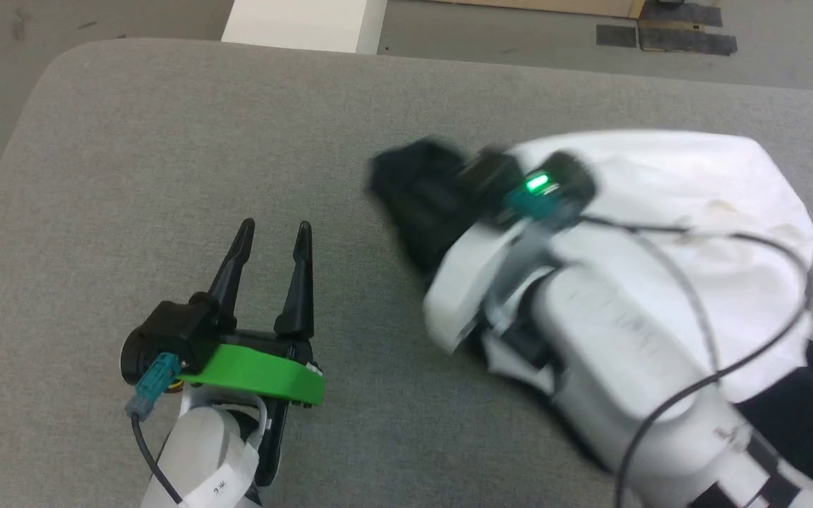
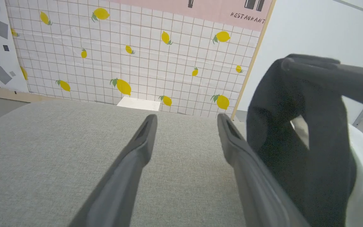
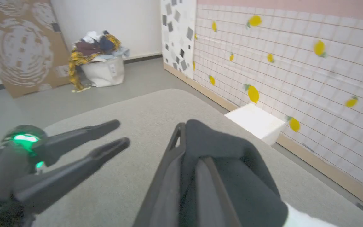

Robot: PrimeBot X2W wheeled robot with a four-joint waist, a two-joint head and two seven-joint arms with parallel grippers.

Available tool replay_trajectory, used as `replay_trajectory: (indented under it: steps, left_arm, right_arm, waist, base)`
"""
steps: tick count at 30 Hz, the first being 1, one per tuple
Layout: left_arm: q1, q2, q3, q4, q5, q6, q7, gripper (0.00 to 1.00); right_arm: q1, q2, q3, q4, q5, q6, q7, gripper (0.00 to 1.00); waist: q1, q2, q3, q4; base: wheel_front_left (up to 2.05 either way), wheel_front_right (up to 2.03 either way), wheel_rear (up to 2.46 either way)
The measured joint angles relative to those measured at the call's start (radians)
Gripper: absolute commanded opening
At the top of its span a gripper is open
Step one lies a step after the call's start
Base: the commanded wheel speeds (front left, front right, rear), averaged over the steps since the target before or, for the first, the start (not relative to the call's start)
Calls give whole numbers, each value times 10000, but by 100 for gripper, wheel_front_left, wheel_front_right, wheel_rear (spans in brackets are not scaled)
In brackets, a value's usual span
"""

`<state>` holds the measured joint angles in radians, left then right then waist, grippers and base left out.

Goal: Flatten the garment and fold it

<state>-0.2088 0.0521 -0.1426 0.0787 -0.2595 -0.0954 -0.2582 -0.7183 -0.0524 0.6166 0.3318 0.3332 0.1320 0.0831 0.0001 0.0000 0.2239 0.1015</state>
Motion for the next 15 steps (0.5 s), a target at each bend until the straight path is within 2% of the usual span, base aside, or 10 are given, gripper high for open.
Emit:
replay_trajectory:
  steps: [4, 8, 9, 11, 15]
  left_arm:
    - [19, -2, 42, 4, -58, 21, 2, 100]
    - [47, 31, 107, 0, -63, 36, 0, 100]
    - [48, 15, 100, 2, -63, 36, 0, 100]
    - [53, -2, 109, 4, -63, 36, 0, 100]
    - [156, 0, 184, 25, -63, 36, 0, 100]
  right_arm:
    - [170, 44, 2328, -236, 803, 0, 729, 0]
    - [687, 46, 3568, 489, 1290, 0, 1770, 0]
    - [843, 42, 3726, 731, 1377, 0, 1946, 24]
    - [990, 25, 3939, 1101, 1528, 0, 2197, 100]
    - [1161, 31, 3837, 1482, 1896, 0, 2238, 100]
  waist:
    - [0, 0, -118, 112]
    - [0, 0, -146, 195]
    - [0, 0, -157, 206]
    - [0, 0, -175, 208]
    - [0, 0, -236, 126]
  base:
    - [0, 0, 0]
    - [0, 0, 0]
    - [0, 0, 0]
    - [0, 0, 0]
    - [0, 0, 0]
